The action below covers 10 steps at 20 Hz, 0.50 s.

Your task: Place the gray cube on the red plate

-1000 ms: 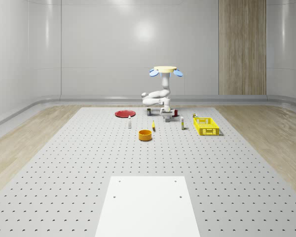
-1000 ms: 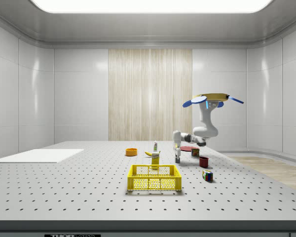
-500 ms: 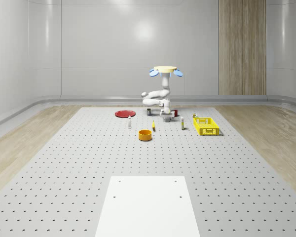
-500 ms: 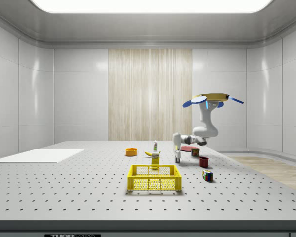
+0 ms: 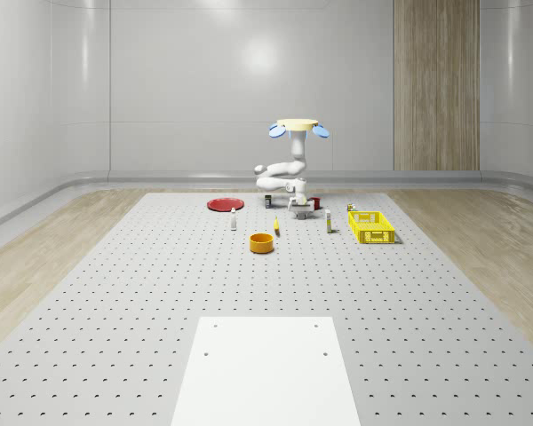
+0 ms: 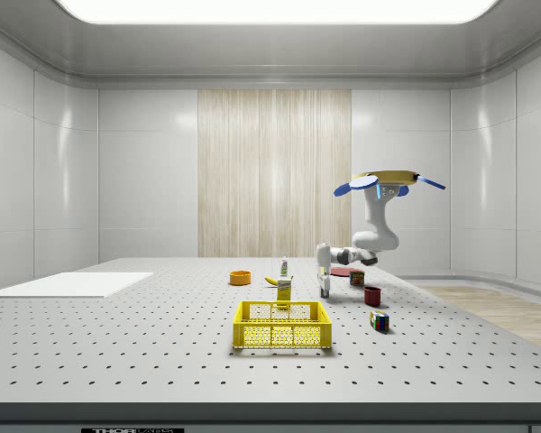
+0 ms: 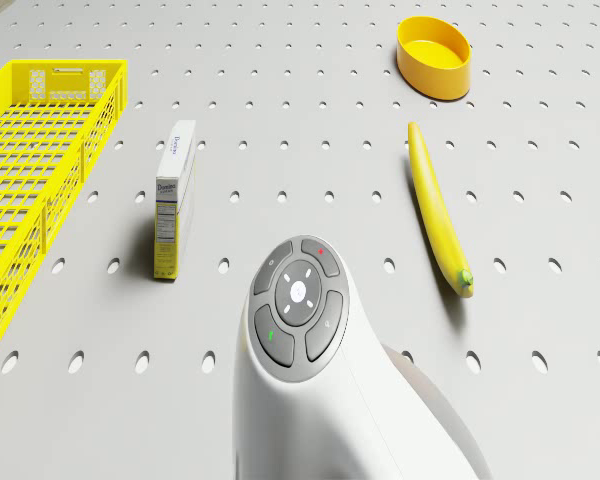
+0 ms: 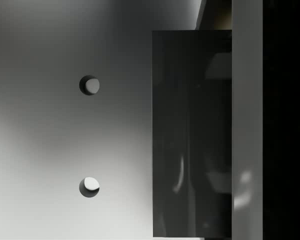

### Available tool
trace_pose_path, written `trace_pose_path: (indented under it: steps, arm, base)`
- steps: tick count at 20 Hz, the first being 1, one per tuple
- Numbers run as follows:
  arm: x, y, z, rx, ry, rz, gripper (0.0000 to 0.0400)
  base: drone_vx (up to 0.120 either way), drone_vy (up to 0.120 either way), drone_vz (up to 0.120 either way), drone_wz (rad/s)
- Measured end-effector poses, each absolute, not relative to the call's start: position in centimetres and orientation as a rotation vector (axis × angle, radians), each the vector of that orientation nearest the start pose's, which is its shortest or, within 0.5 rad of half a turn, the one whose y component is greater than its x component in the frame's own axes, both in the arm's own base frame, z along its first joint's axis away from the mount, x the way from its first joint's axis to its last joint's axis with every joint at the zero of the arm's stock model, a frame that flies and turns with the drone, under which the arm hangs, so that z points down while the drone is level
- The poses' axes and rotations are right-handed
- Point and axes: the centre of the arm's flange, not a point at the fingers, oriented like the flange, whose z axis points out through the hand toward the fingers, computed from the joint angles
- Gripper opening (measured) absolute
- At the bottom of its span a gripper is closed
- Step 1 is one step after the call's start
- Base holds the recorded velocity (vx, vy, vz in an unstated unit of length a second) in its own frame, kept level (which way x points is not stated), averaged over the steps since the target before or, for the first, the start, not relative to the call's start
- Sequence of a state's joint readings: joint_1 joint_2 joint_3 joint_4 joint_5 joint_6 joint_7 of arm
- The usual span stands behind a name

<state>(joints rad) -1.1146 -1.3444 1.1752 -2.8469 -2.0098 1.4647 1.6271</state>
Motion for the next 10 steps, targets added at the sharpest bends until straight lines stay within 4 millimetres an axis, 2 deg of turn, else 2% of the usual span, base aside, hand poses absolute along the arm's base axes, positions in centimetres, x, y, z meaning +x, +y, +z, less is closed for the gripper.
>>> trace_pose_path:
  steps: [3,7,10]
  arm:
    - [30.7,0.0,53.4,0.000,-0.002,0.785,0.0257]
    - [30.7,0.0,52.2,0.001,-0.002,0.785,0.0252]
    - [30.7,0.0,51.0,0.001,-0.002,0.785,0.0251]
  base:
    - [0.000,0.000,0.000,0.000]
    - [0.000,0.000,0.000,0.000]
    - [0.000,0.000,0.107,0.000]
